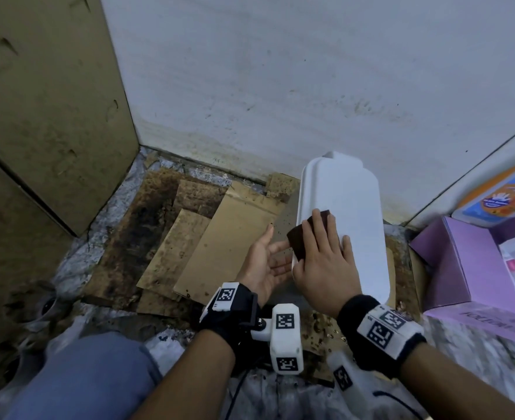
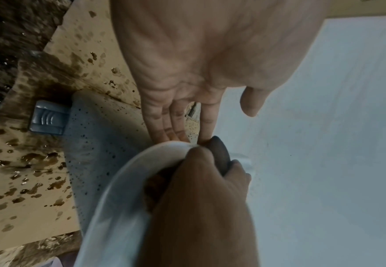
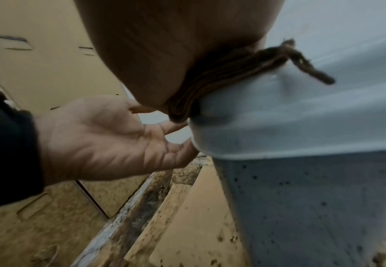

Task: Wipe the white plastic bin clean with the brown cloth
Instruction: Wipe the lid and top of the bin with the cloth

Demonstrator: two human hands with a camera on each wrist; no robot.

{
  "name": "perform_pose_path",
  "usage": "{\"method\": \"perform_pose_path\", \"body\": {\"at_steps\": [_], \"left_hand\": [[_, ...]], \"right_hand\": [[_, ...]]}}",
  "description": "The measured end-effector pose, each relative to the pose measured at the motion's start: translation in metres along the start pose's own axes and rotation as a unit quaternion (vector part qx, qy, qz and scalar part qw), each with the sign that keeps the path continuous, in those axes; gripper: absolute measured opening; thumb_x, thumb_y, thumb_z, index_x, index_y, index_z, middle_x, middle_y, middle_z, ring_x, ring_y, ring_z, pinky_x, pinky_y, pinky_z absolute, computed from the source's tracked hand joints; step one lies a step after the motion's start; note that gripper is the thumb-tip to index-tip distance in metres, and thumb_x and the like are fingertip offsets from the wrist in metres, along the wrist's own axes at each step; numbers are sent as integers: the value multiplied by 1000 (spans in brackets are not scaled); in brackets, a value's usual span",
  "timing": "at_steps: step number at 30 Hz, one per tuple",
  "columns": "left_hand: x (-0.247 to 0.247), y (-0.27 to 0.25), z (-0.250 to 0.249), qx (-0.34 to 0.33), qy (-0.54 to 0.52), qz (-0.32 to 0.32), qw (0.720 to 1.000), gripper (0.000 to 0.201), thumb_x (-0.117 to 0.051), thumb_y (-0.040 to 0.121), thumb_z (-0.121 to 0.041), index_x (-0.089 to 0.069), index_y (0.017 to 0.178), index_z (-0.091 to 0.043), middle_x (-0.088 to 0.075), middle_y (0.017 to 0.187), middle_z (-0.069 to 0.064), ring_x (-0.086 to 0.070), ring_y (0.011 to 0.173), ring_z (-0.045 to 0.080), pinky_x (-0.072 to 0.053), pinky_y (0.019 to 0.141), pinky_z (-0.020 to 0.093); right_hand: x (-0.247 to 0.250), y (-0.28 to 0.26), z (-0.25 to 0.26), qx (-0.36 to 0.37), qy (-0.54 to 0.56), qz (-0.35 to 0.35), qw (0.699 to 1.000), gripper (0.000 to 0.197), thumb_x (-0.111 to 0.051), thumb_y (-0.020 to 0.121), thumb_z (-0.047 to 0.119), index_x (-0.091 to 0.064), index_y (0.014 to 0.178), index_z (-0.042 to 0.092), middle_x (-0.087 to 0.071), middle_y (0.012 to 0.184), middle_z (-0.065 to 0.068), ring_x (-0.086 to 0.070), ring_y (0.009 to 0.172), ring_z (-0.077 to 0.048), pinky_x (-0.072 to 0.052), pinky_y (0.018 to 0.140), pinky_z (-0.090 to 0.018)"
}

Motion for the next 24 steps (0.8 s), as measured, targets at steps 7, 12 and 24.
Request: {"method": "perform_pose_path", "body": {"at_steps": [7, 12, 24], "left_hand": [[4, 7, 3, -1, -12, -7, 1000, 58, -43, 101, -56, -71, 112, -6, -73, 108, 20, -67, 100, 30, -56, 79, 35], [5, 5, -1, 2, -27, -22, 999, 63, -42, 101, -56, -69, 120, -3, -68, 124, 25, -63, 120, 34, -54, 88, 36], [9, 5, 6, 27, -121, -9, 992, 92, -34, 93, -75, -52, 133, 6, -70, 96, 24, -66, 91, 34, -54, 73, 45]], "right_hand": [[24, 71, -10, -9, -73, 44, 996, 64, -27, 97, 39, -9, 153, 13, 11, 162, -1, 12, 148, -22, 2, 118, -54], [29, 105, -22, 20, -53, 80, 995, 62, -32, 96, 34, -14, 151, 14, 10, 162, 1, 13, 148, -22, 0, 118, -51], [0, -38, 15, 203, -133, -3, 970, 60, -36, 85, 36, -48, 139, 13, -43, 149, -6, -23, 145, -31, -20, 112, -50]]}}
Point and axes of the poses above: each hand's wrist, its own y-axis towards the middle knuckle, its own x-axis out of the back of the hand, z = x × y, the point moved 10 cm from there along y, towards the middle knuckle
